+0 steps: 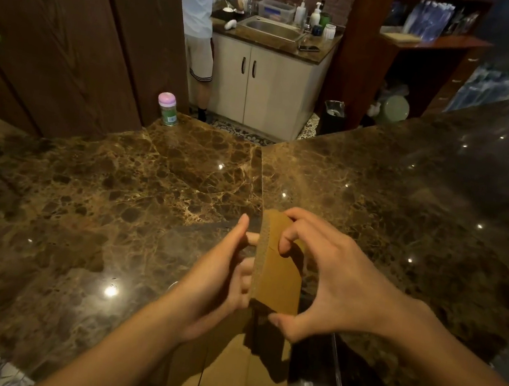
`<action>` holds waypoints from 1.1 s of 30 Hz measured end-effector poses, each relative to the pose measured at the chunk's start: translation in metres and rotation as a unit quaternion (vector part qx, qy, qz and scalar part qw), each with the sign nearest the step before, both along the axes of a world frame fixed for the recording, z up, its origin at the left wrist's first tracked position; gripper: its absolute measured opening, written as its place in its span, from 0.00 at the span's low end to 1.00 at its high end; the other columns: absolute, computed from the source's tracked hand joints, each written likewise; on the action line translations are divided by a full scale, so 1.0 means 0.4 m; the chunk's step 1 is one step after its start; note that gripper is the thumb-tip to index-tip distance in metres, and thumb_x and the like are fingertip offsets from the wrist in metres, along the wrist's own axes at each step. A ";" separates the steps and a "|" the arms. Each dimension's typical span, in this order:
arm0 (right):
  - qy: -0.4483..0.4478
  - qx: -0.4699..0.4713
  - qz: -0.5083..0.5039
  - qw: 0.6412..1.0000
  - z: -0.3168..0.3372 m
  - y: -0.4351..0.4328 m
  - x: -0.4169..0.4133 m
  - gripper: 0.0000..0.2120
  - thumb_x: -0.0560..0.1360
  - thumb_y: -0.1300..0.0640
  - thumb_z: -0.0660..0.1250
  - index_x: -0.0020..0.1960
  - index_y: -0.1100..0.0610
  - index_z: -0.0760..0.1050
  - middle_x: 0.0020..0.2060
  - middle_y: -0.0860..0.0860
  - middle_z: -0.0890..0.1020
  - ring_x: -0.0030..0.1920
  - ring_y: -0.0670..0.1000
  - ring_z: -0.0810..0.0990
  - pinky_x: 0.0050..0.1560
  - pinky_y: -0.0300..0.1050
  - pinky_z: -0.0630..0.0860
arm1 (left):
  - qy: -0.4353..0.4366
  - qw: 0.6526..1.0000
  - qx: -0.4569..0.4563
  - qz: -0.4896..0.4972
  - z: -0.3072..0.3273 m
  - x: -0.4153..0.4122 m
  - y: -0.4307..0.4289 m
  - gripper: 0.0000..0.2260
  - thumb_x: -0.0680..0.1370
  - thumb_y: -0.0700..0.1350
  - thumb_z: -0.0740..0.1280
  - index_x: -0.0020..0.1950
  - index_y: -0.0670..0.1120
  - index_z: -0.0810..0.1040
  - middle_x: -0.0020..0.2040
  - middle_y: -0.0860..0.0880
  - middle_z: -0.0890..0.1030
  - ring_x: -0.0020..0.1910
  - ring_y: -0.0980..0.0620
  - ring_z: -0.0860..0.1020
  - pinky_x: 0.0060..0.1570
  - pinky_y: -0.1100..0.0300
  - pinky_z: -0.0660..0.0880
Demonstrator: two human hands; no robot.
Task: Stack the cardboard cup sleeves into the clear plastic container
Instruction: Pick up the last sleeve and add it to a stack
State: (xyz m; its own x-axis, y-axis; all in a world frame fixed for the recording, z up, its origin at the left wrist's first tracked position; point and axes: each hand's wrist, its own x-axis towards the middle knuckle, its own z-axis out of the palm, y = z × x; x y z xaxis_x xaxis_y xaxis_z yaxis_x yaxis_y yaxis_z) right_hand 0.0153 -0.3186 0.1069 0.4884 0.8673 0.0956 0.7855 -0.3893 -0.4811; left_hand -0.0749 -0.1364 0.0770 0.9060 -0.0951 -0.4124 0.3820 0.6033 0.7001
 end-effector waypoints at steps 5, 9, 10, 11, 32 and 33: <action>0.061 -0.107 -0.015 0.992 0.001 -0.102 -0.042 0.34 0.62 0.35 0.81 0.58 0.34 0.62 0.63 0.13 0.45 0.65 0.16 0.44 0.62 0.16 0.52 | -0.161 0.879 0.442 -0.084 -0.047 -0.112 0.079 0.12 0.77 0.61 0.70 0.54 0.56 0.79 0.54 0.56 0.84 0.52 0.55 0.83 0.47 0.60 0.80; 0.074 -0.235 0.065 0.967 -0.028 -0.095 -0.094 0.33 0.67 0.31 0.76 0.63 0.35 0.62 0.74 0.31 0.49 0.75 0.36 0.48 0.78 0.39 0.56 | -0.233 0.579 0.714 -0.318 -0.083 -0.167 0.107 0.24 0.73 0.70 0.67 0.65 0.64 0.70 0.63 0.64 0.71 0.63 0.63 0.68 0.61 0.60 0.70; 0.062 -0.265 0.076 0.959 -0.040 -0.083 -0.105 0.34 0.68 0.31 0.75 0.65 0.38 0.62 0.75 0.35 0.49 0.76 0.42 0.48 0.79 0.41 0.56 | -0.234 0.530 0.732 -0.359 -0.095 -0.171 0.101 0.27 0.71 0.70 0.67 0.67 0.63 0.69 0.65 0.60 0.70 0.64 0.57 0.68 0.63 0.55 0.69; 0.051 -0.287 0.083 0.953 -0.055 -0.071 -0.114 0.36 0.68 0.32 0.75 0.68 0.40 0.61 0.77 0.39 0.48 0.78 0.46 0.47 0.80 0.43 0.54 | -0.240 0.489 0.748 -0.380 -0.105 -0.171 0.093 0.28 0.71 0.69 0.68 0.68 0.62 0.68 0.66 0.55 0.70 0.64 0.51 0.69 0.64 0.49 0.69; 0.032 -0.321 0.046 0.946 -0.219 -0.027 -0.162 0.48 0.71 0.33 0.72 0.80 0.50 0.52 0.84 0.51 0.43 0.82 0.56 0.41 0.77 0.58 0.65 | -0.284 0.395 0.809 -0.330 -0.198 -0.198 0.071 0.16 0.67 0.62 0.61 0.52 0.62 0.78 0.53 0.51 0.83 0.34 0.52 0.81 0.18 0.59 0.73; 0.033 -0.313 0.045 0.948 -0.220 -0.029 -0.164 0.47 0.72 0.33 0.71 0.80 0.50 0.52 0.84 0.50 0.42 0.82 0.55 0.41 0.76 0.59 0.66 | -0.280 0.397 0.810 -0.329 -0.194 -0.197 0.069 0.17 0.68 0.61 0.56 0.51 0.62 0.79 0.52 0.52 0.84 0.33 0.52 0.81 0.17 0.59 0.72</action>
